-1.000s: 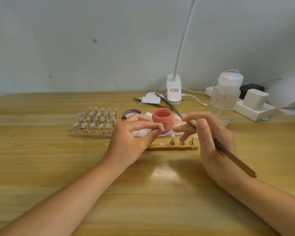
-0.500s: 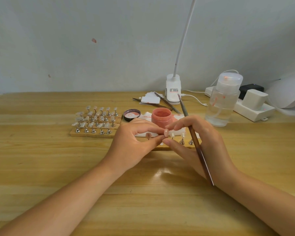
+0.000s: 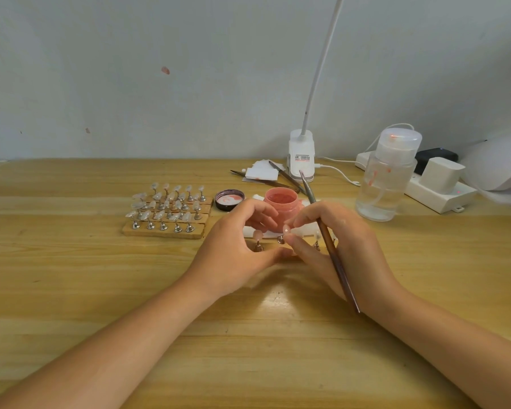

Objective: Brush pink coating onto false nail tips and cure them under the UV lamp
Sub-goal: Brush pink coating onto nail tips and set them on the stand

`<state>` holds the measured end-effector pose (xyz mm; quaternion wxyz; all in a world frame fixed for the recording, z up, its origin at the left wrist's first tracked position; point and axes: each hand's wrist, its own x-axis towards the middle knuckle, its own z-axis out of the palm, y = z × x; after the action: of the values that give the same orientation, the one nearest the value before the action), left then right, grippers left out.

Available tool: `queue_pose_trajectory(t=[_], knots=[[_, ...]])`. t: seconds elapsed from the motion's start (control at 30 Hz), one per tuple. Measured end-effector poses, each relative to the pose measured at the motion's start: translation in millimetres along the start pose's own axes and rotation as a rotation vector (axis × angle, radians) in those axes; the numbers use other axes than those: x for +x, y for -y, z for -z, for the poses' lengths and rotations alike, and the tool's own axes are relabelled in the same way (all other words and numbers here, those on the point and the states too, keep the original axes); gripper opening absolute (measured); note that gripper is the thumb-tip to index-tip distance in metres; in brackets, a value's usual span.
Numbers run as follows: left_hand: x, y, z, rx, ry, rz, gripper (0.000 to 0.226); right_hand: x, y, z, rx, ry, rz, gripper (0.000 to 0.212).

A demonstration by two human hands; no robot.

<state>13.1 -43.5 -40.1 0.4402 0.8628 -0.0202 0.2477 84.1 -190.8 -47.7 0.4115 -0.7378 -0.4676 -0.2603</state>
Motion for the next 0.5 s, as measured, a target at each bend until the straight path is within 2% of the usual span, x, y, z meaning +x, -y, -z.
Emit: queue_pose_trajectory(t=[0.3,0.5], knots=[[1.7,3.2,-0.2,-0.025,0.061,0.076,0.033,0.0,-2.3,-1.8,-0.05,0.091,-0.039,0.012],[1.9,2.6,0.5,-0.037,0.084,0.091,0.032,-0.2,-3.6,-0.8,-0.056,0.116,-0.056,0.017]])
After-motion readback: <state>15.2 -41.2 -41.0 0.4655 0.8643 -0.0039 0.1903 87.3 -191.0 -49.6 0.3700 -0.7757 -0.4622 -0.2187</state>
